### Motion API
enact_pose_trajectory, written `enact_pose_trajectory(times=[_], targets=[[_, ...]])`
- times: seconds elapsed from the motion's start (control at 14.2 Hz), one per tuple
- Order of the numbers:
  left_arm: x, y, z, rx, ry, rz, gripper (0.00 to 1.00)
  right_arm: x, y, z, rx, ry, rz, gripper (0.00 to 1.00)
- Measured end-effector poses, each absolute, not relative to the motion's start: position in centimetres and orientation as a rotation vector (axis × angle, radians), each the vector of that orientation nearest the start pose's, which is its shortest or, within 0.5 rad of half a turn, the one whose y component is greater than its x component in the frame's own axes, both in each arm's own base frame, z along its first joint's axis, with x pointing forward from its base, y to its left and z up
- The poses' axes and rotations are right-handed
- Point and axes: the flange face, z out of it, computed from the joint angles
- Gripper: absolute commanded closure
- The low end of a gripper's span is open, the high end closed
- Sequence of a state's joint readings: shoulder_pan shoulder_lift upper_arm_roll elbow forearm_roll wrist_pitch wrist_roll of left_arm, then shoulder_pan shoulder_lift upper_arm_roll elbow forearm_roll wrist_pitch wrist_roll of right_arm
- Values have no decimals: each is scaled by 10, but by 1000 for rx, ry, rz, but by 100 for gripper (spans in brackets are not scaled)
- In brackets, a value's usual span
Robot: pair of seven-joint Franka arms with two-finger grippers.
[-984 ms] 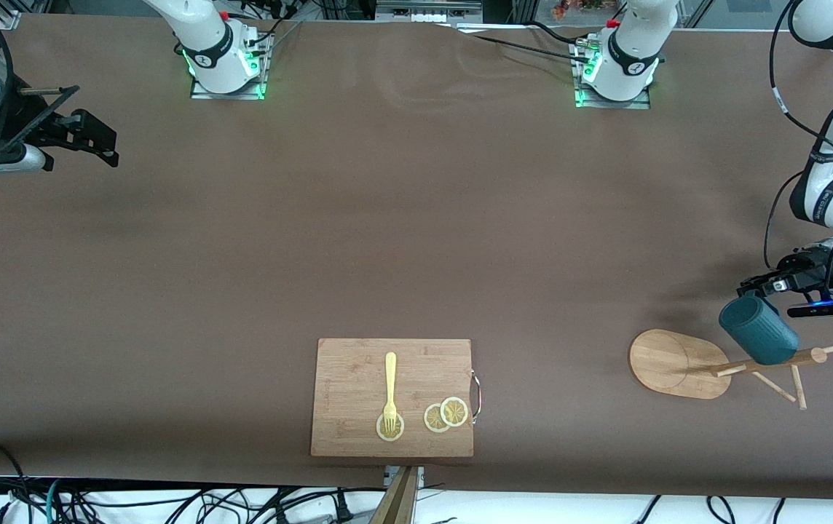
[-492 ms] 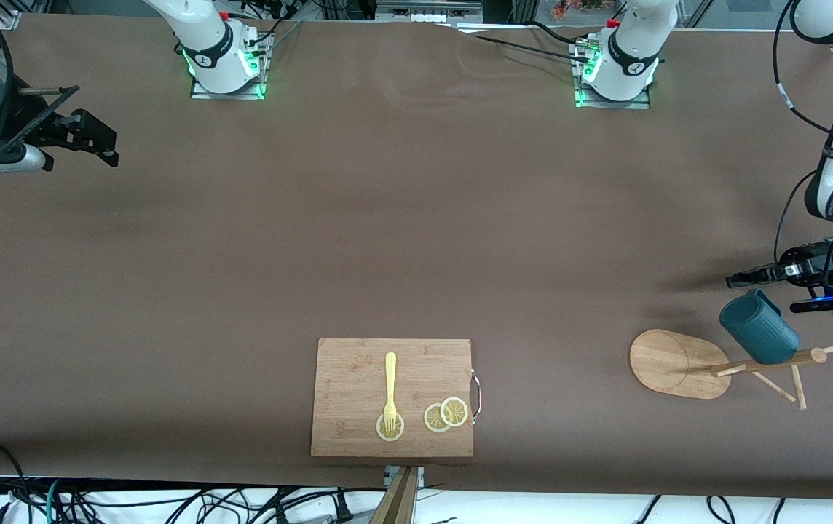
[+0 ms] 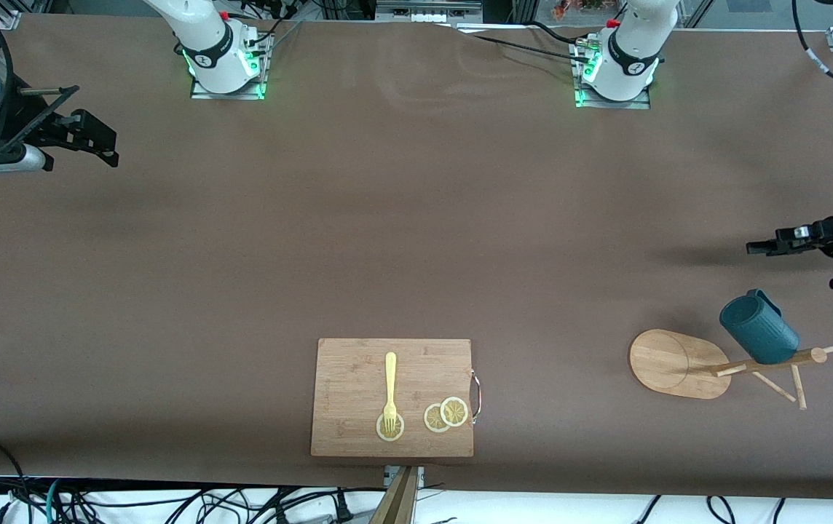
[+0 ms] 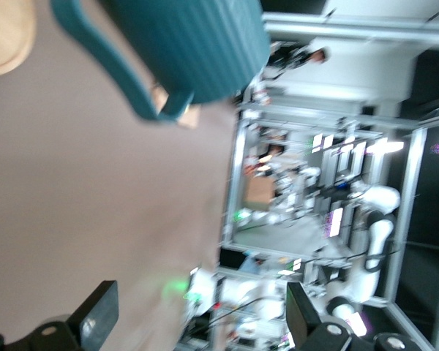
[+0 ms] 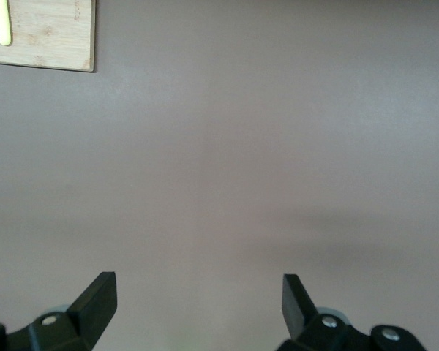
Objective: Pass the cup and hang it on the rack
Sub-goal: 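Open the left gripper and draw it back from the rack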
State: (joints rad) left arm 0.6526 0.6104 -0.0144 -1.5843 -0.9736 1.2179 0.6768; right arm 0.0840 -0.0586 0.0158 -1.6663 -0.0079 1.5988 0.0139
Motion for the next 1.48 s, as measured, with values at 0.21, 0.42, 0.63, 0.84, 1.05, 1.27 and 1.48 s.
enact_pose_trajectory(times=[0.21,0.42,0.63,0.84,1.05,1.27,1.48], targets=[[547,277,348,2001,-2,-172,0,535,53,614,-3148,-136,13,0],[578,230,409,2248,-193,-279,0,535,53,614,-3148,-135,13,0],[602,154,457,2487,-294,-380,0,535,53,614,-3148,-135,13,0],[613,93,483,2696,-399,-430,0,535,53,614,-3148,-135,13,0],[614,37,508,2929,-445,-493,0,535,53,614,-3148,-135,13,0],[609,-7,547,3055,-396,-380,0,535,53,614,-3148,-134,13,0],[598,-7,600,3106,-370,-155,0,535,53,614,-3148,-134,13,0]])
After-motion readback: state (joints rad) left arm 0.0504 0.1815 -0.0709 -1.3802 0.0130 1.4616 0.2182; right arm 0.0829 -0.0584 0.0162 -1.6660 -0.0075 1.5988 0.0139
